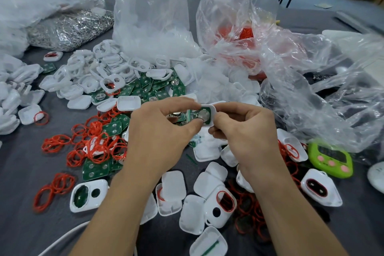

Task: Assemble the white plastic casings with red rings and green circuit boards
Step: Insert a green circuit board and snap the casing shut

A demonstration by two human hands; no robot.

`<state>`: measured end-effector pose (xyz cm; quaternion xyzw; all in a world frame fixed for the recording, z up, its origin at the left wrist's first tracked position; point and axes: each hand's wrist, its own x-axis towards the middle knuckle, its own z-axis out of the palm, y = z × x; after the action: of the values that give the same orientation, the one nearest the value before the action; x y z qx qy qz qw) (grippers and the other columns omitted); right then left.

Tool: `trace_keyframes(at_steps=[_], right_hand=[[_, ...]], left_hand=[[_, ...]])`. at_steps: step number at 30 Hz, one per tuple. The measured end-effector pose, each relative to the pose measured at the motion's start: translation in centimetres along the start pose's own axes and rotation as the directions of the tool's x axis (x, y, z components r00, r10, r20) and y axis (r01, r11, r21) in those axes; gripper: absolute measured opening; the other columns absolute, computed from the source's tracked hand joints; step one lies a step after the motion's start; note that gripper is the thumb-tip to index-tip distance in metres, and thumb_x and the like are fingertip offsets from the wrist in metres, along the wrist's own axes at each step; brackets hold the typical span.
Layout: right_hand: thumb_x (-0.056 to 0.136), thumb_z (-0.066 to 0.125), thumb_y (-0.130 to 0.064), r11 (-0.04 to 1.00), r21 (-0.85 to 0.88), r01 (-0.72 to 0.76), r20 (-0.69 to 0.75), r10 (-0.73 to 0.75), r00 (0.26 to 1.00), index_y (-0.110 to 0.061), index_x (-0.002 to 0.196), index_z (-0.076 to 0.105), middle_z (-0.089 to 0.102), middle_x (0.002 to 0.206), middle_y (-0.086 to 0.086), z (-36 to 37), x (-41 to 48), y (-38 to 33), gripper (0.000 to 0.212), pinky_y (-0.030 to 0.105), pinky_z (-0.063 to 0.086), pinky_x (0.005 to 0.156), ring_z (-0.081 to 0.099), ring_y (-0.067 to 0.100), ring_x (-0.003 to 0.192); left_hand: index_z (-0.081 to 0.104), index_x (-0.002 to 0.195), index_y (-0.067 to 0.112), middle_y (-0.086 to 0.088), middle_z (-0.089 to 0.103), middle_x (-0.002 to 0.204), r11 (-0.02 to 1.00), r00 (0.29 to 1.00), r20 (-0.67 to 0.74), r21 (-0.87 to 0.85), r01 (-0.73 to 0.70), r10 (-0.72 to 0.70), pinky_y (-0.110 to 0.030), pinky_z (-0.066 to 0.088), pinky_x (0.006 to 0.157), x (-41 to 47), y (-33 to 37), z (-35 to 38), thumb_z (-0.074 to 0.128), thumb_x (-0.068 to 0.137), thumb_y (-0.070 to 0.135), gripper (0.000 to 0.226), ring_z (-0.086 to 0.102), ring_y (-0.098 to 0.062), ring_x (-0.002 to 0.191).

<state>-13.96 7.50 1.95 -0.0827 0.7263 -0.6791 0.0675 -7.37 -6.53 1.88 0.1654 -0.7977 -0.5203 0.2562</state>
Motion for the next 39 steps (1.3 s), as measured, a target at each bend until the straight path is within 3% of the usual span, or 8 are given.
trace_keyframes(at_steps=[4, 8, 15, 19, 28, 33, 39], right_hand=[[0.085, 0.077, -0.013, 1.000, -0.006, 0.027, 0.009, -0.027, 1.000, -0.025, 0.079, 0.082, 0.077, 0.069, 0.001, 0.0, -0.1, 0.1, 0.013, 0.021, 0.057, 0.059, 0.075, 0.019, 0.060], [0.086, 0.079, -0.017, 0.998, -0.036, 0.042, 0.018, -0.041, 0.999, -0.025, 0.080, 0.082, 0.077, 0.069, -0.001, 0.0, -0.1, 0.2, 0.010, 0.023, 0.058, 0.060, 0.075, 0.018, 0.060], [0.080, 0.072, -0.019, 0.991, -0.100, 0.086, 0.027, -0.084, 0.996, -0.032, 0.081, 0.080, 0.077, 0.068, -0.004, 0.1, -0.3, 0.3, 0.015, 0.030, 0.061, 0.063, 0.075, 0.015, 0.060], [0.084, 0.076, -0.015, 0.988, -0.126, 0.087, 0.026, -0.085, 0.996, -0.031, 0.081, 0.081, 0.077, 0.068, -0.005, 0.2, -0.2, 0.4, 0.016, 0.029, 0.059, 0.062, 0.074, 0.014, 0.059], [0.079, 0.075, -0.020, 0.980, -0.168, 0.104, 0.030, -0.100, 0.995, -0.040, 0.080, 0.079, 0.076, 0.066, -0.007, 0.4, -0.3, 0.7, 0.021, 0.038, 0.063, 0.067, 0.074, 0.013, 0.059], [0.077, 0.074, -0.022, 0.983, -0.164, 0.081, 0.031, -0.077, 0.997, -0.039, 0.080, 0.080, 0.076, 0.067, -0.007, 0.5, -0.2, 0.8, 0.018, 0.035, 0.062, 0.066, 0.074, 0.012, 0.060], [0.081, 0.076, -0.021, 0.992, -0.120, 0.030, 0.030, -0.026, 0.999, -0.032, 0.081, 0.082, 0.077, 0.070, -0.004, 0.3, 0.1, 1.0, 0.012, 0.034, 0.061, 0.065, 0.075, 0.015, 0.060]], left_hand=[[0.078, 0.088, 0.048, 0.038, 0.071, 0.098, 0.999, 0.999, -0.027, 0.035, -0.020, 0.021, -0.019, 0.057, 0.084, 0.0, 0.1, 0.4, 0.089, 0.072, 0.021, 0.033, 0.067, 0.013, 0.095], [0.078, 0.093, 0.047, 0.030, 0.074, 0.107, 0.996, 0.997, -0.011, 0.058, -0.073, 0.074, -0.026, 0.057, 0.092, -0.1, 0.0, 0.4, 0.088, 0.074, 0.015, 0.039, 0.065, 0.013, 0.104], [0.080, 0.098, 0.043, 0.026, 0.069, 0.124, 0.979, 0.987, 0.070, 0.132, -0.155, 0.147, -0.025, 0.051, 0.103, -0.3, -0.3, 0.5, 0.083, 0.078, 0.010, 0.038, 0.062, 0.013, 0.112], [0.081, 0.097, 0.043, 0.025, 0.070, 0.122, 0.967, 0.983, 0.053, 0.180, -0.180, 0.173, -0.013, 0.046, 0.099, -0.2, -0.4, 0.4, 0.085, 0.076, 0.013, 0.037, 0.061, 0.013, 0.113], [0.079, 0.094, 0.041, 0.023, 0.071, 0.123, 0.945, 0.972, 0.068, 0.231, -0.233, 0.224, -0.017, 0.045, 0.101, -0.1, -0.7, 0.4, 0.084, 0.074, 0.012, 0.036, 0.058, 0.011, 0.118], [0.079, 0.096, 0.038, 0.020, 0.072, 0.121, 0.924, 0.957, 0.059, 0.250, -0.290, 0.284, -0.025, 0.049, 0.099, -0.3, -0.9, 0.6, 0.080, 0.075, 0.018, 0.029, 0.060, 0.009, 0.117], [0.080, 0.101, 0.041, 0.024, 0.075, 0.110, 0.975, 0.979, 0.013, 0.089, -0.203, 0.203, -0.027, 0.060, 0.087, -0.2, -0.9, 0.8, 0.077, 0.077, 0.029, 0.026, 0.064, 0.015, 0.106]])
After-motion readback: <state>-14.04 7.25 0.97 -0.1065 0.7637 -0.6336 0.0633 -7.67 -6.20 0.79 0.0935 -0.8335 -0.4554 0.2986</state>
